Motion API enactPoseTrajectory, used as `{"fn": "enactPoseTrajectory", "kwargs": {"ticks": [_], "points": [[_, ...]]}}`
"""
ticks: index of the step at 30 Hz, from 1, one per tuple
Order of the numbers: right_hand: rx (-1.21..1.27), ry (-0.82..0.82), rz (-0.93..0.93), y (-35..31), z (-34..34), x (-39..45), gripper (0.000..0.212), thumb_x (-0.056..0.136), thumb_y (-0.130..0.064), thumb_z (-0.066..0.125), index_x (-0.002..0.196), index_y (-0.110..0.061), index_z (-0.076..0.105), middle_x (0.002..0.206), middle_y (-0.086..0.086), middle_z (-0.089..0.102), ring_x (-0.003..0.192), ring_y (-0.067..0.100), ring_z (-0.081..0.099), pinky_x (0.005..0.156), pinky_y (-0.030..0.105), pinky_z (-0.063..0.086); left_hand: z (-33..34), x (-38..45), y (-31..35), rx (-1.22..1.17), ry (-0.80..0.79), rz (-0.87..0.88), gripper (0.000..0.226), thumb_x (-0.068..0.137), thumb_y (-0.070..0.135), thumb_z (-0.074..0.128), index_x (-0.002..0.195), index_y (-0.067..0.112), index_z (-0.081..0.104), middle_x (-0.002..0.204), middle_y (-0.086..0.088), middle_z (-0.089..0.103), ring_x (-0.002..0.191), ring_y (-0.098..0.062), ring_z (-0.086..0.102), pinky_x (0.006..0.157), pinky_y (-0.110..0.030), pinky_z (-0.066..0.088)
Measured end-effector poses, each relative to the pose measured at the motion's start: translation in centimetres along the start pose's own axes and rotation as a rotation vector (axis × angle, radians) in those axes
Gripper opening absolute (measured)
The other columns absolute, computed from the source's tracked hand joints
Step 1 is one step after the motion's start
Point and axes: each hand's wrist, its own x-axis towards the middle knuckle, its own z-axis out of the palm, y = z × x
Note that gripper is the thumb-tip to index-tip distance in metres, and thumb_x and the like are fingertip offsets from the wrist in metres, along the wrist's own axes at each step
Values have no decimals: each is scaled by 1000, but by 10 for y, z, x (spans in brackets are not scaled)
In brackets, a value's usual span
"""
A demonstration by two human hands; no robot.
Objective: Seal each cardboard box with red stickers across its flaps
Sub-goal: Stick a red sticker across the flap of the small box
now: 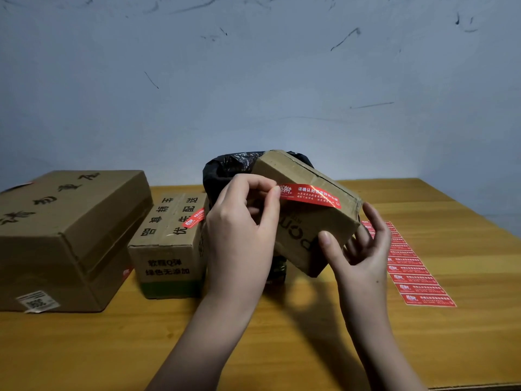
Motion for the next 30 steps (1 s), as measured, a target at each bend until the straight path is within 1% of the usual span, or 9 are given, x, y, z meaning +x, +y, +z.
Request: {"fn": "enactPoseTrajectory", "kwargs": {"ticks": [4, 7, 10, 12, 16, 20, 23, 26, 30], "points": [[-12, 9, -11, -1, -1, -1, 88, 59, -44, 75, 137, -35, 36, 130, -5, 59, 115, 4, 59, 106, 39, 44, -3, 3, 3, -48, -19, -51, 4, 89, 23, 65, 90, 20, 65, 89, 11, 66, 80, 0, 62, 65, -14, 51], [-4, 4, -18, 1, -1, 0, 89, 60, -43, 76, 138, -33, 35, 130, -4, 59, 116, 6, 59, 106, 41, 44, -5, 5, 4, -101, -47, -135, 4, 86, 23, 68, 84, 24, 65, 82, 17, 65, 77, 1, 63, 65, -20, 54], [-17, 1, -41, 2, -1, 1, 88, 61, -43, 76, 139, -34, 35, 131, -2, 58, 119, 8, 58, 106, 41, 44, -7, 7, 4, -164, -78, -229, 10, 80, 28, 73, 78, 29, 63, 77, 15, 67, 72, -2, 65, 65, -28, 55], [-31, -2, -60, 2, -1, 1, 88, 61, -43, 77, 138, -36, 35, 131, -3, 57, 119, 7, 57, 104, 36, 45, -10, 11, 3, -192, -95, -266, 11, 79, 28, 74, 75, 27, 63, 73, 12, 67, 67, -3, 63, 61, -25, 52], [-85, 6, -135, 1, -2, 3, 87, 62, -42, 75, 138, -36, 33, 130, -10, 53, 121, -2, 53, 98, 16, 44, -15, 16, 4, -192, -149, -280, 12, 80, 24, 74, 74, 24, 63, 70, 8, 66, 64, -5, 62, 54, -22, 48], [-163, 10, -232, 5, -8, 9, 92, 64, -33, 79, 141, -29, 29, 135, -2, 50, 126, 7, 50, 102, 20, 42, -22, 19, 5, -84, -148, -235, 13, 79, 25, 74, 73, 22, 63, 67, 7, 66, 65, -6, 65, 62, -24, 54], [-253, 4, -296, 10, -13, 15, 96, 65, -10, 80, 143, -24, 26, 136, 4, 49, 127, 14, 50, 106, 28, 41, -25, 19, 8, -22, -136, -206, 14, 78, 27, 75, 73, 23, 63, 66, 9, 67, 65, -6, 66, 66, -31, 56], [-307, 0, -321, 13, -16, 17, 102, 64, 5, 81, 144, -23, 25, 138, 5, 47, 130, 14, 47, 110, 34, 38, -26, 20, 10, 39, -135, -168, 14, 78, 29, 75, 72, 24, 63, 64, 12, 64, 63, -2, 62, 65, -29, 55], [-373, 18, -355, 14, -16, 16, 101, 63, -9, 74, 148, -23, 22, 145, 2, 41, 136, 12, 40, 114, 35, 33, -27, 20, 12, 80, -138, -149, 15, 78, 30, 75, 72, 25, 63, 63, 14, 63, 64, -1, 60, 63, -25, 54]]}}
